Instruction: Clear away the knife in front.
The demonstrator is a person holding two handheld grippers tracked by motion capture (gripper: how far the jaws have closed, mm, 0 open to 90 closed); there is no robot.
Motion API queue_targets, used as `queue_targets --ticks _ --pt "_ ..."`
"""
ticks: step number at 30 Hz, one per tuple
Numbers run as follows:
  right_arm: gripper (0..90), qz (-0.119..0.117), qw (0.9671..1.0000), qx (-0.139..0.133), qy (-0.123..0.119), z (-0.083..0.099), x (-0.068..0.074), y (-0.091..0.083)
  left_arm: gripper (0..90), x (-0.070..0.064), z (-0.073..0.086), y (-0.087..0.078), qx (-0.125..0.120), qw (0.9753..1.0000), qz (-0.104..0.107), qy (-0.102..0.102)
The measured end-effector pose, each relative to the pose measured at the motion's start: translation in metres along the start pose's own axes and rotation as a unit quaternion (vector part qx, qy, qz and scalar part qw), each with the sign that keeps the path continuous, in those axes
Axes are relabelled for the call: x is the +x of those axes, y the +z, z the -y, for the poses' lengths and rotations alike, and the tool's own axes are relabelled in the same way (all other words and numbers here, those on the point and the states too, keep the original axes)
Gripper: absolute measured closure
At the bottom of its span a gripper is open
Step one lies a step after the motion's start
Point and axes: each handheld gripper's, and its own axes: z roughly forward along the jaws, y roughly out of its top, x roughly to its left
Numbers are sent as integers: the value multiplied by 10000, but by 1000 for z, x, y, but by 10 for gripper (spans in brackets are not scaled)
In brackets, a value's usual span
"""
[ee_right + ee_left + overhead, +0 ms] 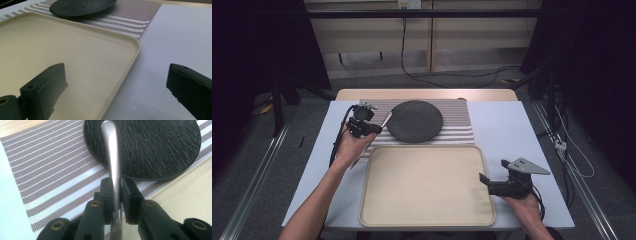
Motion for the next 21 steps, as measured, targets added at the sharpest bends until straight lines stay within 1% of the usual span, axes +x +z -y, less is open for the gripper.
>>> queue_targets --ticks 4,6,7,9,11,12,15,17,18,19,21 --pt "30 -3 10000 0 -5 0 0 0 801 -6 2 -6 -15 10000 -8 61" --pt "30 5 10000 3 -12 0 0 0 801 -10 2 -10 -28 9999 23 107" --pt "30 0 10000 3 -13 0 0 0 801 -12 2 -12 -25 9999 21 134" --pt "29 2 10000 4 -16 0 1 0 801 -16 2 -15 7 9997 22 251" --pt "29 -3 10000 7 -22 0 1 0 801 -21 3 -16 11 9996 0 288" --pt "29 -1 10000 7 -20 0 1 0 801 -23 3 -17 -6 9996 44 276" --pt "29 8 10000 14 -13 0 1 1 801 -28 5 -17 12 9994 79 344" --pt "29 5 10000 9 -7 0 1 1 801 -31 6 -16 18 9993 134 347" --pt "29 6 10000 9 -10 0 1 1 801 -33 7 -17 34 9991 135 392" --pt "29 12 10000 16 -4 0 1 1 801 -35 7 -16 10 9992 163 367" --pt "29 7 10000 14 -17 0 1 1 801 -38 9 -17 30 9990 225 382"
